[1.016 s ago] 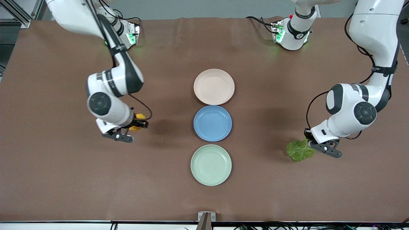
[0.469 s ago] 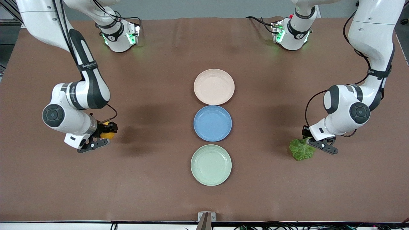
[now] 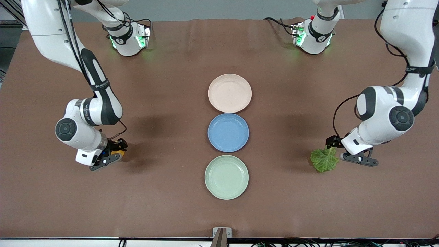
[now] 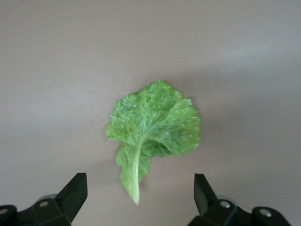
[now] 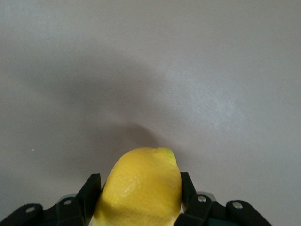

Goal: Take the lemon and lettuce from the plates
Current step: 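Release the lettuce with the left gripper while the right gripper releases the lemon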

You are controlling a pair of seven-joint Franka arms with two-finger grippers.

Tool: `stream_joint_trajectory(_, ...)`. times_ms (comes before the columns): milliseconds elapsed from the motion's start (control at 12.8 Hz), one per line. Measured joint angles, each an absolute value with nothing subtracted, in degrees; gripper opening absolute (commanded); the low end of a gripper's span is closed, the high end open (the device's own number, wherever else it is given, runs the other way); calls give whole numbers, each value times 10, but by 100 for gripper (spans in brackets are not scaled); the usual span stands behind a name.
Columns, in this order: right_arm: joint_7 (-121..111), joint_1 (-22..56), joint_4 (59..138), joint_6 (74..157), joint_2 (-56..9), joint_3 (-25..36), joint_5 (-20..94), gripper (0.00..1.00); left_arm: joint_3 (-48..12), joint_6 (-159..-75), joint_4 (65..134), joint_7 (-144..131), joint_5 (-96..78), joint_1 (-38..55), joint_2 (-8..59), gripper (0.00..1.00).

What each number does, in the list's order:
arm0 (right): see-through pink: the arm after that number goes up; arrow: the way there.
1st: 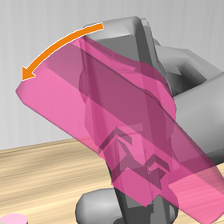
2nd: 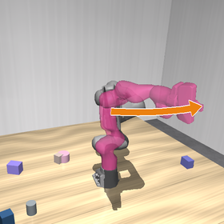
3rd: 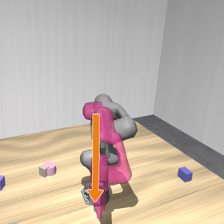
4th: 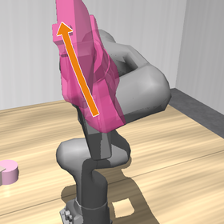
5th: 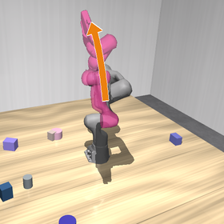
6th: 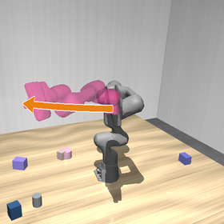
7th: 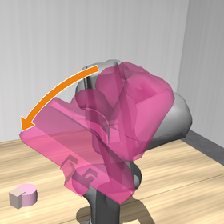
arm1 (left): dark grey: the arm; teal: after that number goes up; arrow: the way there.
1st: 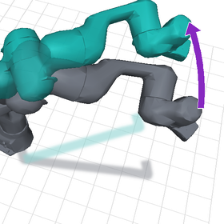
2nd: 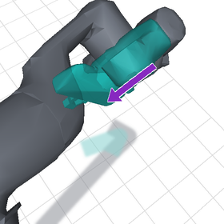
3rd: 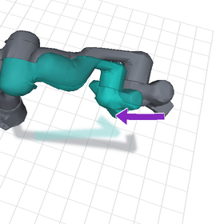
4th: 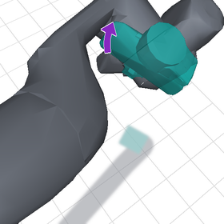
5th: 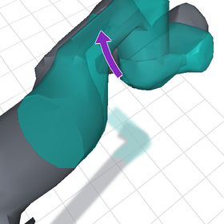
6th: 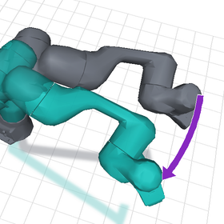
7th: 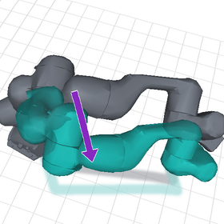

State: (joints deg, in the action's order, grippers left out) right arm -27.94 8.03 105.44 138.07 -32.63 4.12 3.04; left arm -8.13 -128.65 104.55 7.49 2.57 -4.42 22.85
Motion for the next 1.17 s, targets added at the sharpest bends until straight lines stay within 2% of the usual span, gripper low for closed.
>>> stream_joint_trajectory(391,-301,79,1045,1382,-340,42,31,0,-79,-1111,996,43,26,-42,130,100)
stream_joint_trajectory(625,-306,79,1028,1382,-353,42,31,0,-77,-983,910,43,60,-46,119,100)
stream_joint_trajectory(859,-308,79,1016,1382,-362,42,31,0,-79,-952,852,44,93,-45,119,100)
stream_joint_trajectory(1172,-310,79,1028,1376,-365,42,31,0,-81,-881,823,45,94,-44,120,100)
